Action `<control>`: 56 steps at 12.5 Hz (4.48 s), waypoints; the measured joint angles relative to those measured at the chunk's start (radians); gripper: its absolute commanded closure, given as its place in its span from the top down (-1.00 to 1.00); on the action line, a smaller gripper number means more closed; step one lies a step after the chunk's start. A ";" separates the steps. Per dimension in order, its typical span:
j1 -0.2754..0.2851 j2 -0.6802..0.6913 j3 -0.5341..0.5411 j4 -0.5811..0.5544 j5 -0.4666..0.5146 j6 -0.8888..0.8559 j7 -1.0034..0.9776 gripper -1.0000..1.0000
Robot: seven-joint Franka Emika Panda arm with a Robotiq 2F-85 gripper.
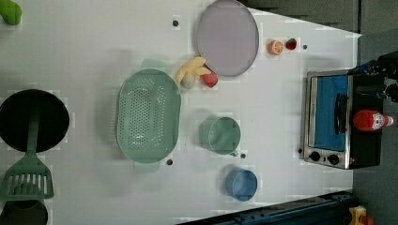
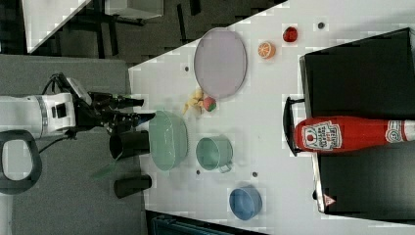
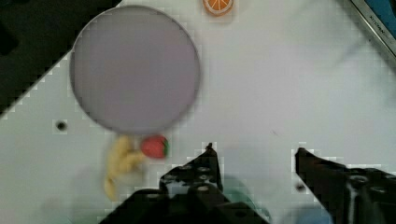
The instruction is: Pick Ketchup from oven and place it on table.
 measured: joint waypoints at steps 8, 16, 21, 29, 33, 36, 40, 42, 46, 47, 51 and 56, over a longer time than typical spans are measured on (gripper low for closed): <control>-0.010 -0.424 -0.122 -0.192 -0.005 -0.032 0.000 1.00; -0.072 -0.154 -0.452 -0.247 -0.005 0.124 0.001 1.00; -0.098 -0.037 -0.535 -0.239 -0.019 0.263 0.001 1.00; -0.122 0.288 -0.575 -0.139 0.091 0.415 0.015 1.00; -0.125 0.312 -0.571 -0.164 0.150 0.399 0.041 1.00; -0.130 0.305 -0.592 -0.160 0.154 0.406 0.061 0.69; -0.134 0.304 -0.582 -0.142 0.173 0.411 0.068 0.29; -0.120 0.306 -0.598 -0.133 0.173 0.397 0.068 0.29; -0.096 0.299 -0.594 -0.065 0.064 0.224 0.068 0.29; -0.081 0.293 -0.594 -0.031 0.052 0.162 0.068 0.29; -0.046 0.175 -0.498 0.087 0.058 0.043 0.034 0.29; 0.037 0.069 -0.317 0.146 0.043 0.029 -0.021 0.29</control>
